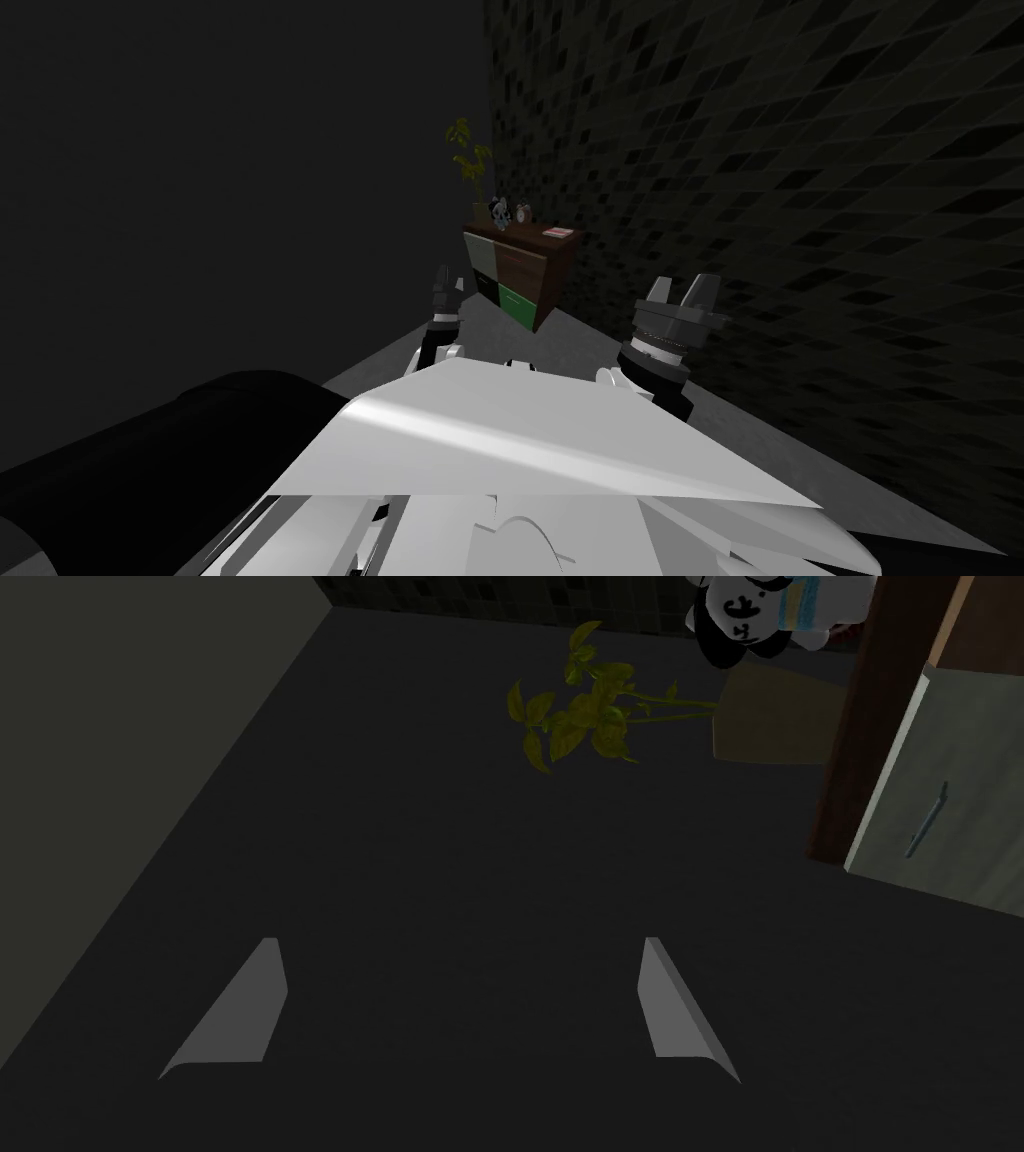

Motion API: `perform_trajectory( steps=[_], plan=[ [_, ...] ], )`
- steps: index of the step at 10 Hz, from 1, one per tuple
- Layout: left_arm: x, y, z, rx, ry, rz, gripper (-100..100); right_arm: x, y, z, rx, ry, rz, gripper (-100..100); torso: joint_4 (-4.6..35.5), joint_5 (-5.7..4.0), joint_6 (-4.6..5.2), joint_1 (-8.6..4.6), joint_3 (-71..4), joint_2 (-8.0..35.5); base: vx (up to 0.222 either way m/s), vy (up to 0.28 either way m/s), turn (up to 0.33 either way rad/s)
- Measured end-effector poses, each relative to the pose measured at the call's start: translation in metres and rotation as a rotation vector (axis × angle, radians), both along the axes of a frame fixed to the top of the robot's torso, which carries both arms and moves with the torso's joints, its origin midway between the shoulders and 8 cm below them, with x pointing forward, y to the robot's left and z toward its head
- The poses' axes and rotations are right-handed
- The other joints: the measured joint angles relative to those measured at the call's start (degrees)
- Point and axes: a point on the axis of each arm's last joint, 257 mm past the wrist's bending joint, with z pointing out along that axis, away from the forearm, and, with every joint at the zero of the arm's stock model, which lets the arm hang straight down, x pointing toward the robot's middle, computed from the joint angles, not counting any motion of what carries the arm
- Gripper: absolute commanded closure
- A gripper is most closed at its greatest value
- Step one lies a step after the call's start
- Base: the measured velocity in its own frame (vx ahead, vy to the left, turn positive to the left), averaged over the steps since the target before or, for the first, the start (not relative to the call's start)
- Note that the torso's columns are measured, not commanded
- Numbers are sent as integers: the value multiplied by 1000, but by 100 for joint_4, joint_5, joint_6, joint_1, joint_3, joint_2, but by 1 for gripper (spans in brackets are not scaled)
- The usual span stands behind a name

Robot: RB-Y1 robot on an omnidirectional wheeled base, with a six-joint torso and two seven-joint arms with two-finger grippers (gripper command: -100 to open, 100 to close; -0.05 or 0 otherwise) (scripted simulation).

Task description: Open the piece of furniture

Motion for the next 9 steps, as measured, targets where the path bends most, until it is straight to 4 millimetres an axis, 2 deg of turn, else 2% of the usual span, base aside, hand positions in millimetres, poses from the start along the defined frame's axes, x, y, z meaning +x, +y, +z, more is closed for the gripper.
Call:
perform_trajectory(
  steps=[4,9],
  plan=[
    [11,-14,-12,67,34,-51,-100,0,0,0,0,0,0,0,78,0,0,-1,-145,70,70,28,-67],
    [39,-39,-45,102,107,-112,-100,0,0,0,0,0,0,0,78,-2,-2,-6,-146,69,126,54,-98]
  ],
)
